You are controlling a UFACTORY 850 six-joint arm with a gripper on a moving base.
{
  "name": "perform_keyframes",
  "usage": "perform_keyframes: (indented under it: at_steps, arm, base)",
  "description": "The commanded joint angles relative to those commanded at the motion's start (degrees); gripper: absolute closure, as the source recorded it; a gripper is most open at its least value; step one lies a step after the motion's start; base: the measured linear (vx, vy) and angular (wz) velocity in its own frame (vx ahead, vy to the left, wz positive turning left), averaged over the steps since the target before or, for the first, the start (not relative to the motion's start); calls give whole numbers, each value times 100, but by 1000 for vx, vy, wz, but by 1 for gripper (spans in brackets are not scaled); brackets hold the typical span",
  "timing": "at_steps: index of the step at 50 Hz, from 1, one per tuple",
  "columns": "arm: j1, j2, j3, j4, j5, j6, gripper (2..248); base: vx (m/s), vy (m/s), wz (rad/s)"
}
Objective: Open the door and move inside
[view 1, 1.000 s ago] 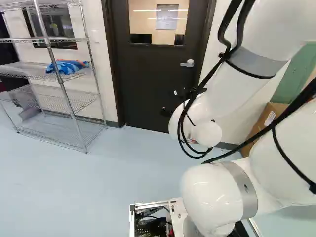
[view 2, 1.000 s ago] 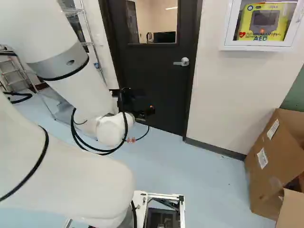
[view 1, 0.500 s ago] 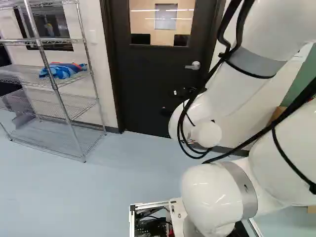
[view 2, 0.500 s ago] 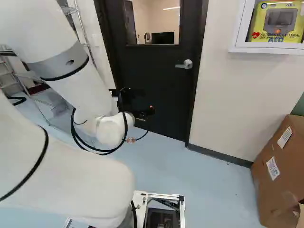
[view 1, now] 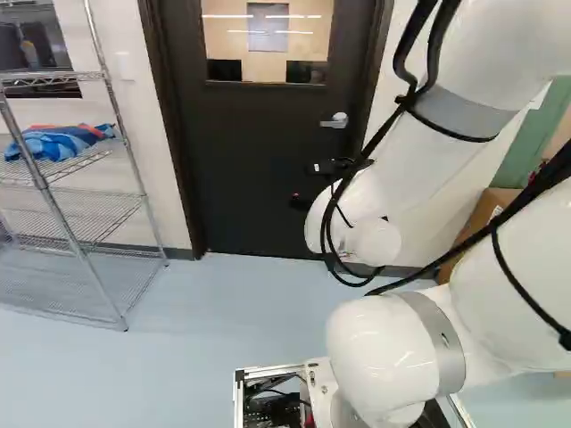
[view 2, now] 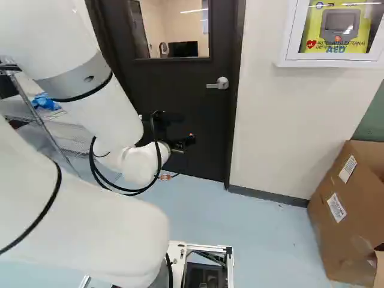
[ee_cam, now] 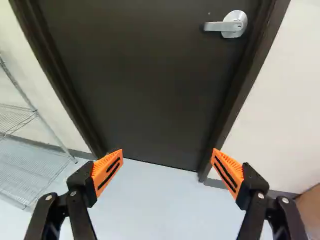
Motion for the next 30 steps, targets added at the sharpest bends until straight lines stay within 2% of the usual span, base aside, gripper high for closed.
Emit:
perform_keyframes:
  at_steps: [23,30]
  arm:
    - [0,0,0,0,0,0,3]
    - [0,0,0,0,0,0,3]
  base:
    - [196,22,-283]
    - [189,50,-152]
